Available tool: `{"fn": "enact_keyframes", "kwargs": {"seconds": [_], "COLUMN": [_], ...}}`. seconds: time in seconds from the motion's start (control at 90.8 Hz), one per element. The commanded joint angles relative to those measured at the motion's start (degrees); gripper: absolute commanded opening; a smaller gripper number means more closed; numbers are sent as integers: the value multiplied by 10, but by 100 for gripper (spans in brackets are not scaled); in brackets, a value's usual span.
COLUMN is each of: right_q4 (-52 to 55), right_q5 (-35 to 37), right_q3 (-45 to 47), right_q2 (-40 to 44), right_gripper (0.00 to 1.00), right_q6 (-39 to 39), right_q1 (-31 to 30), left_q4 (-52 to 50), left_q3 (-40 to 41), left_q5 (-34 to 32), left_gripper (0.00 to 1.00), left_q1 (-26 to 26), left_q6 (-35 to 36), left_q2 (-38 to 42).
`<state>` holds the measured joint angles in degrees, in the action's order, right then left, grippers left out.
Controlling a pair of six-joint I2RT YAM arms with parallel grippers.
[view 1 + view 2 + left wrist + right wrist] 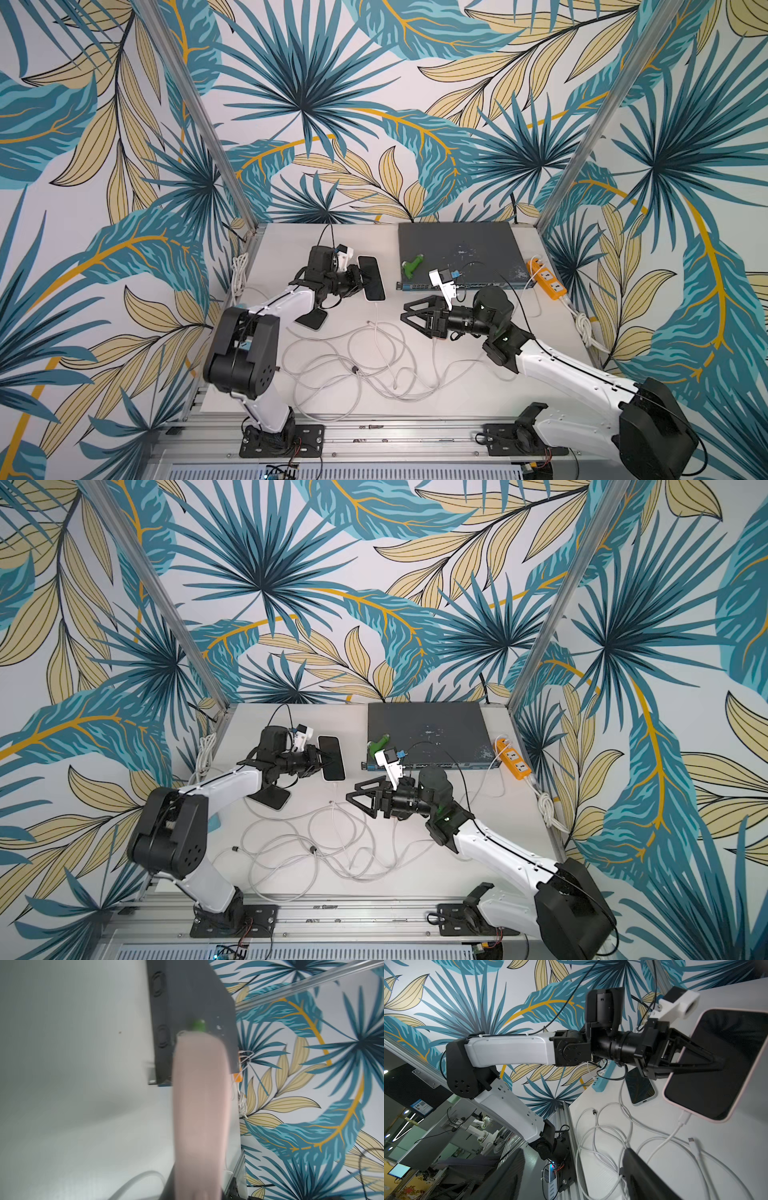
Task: Plug the charging cable into the phone
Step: Place the phone at the center of the board.
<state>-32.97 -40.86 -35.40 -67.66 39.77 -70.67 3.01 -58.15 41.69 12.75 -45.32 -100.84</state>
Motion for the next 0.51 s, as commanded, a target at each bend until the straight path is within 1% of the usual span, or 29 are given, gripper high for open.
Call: {"fn": "enact_keyframes", "kwargs": {"seconds": [0.0, 0.154, 0.198, 0.319, 0.408, 0.496], "right_q4": [-17, -21, -20, -14, -11, -9], "right_q5": [26, 34, 34, 40, 48, 51], "right_q3": [27, 35, 35, 35, 34, 31], "right_q2": [-5, -5, -6, -5, -3, -4], "right_gripper": [77, 77, 77, 75, 75, 75], "right_q6": [11, 18, 17, 15, 12, 11], "right_q1": [2, 2, 2, 2, 2, 2], "left_q4": [45, 34, 34, 26, -2, -35], "left_q3": [-42, -72, -77, -88, -99, -111], "left_q5": [-5, -14, -14, -22, -35, -43], "left_gripper": [0, 0, 2, 16, 31, 34], "left_q1": [1, 8, 10, 15, 16, 17], "left_q6": [-13, -15, -16, -17, -4, 11], "left_q2": [-36, -98, -110, -127, -134, -144]}}
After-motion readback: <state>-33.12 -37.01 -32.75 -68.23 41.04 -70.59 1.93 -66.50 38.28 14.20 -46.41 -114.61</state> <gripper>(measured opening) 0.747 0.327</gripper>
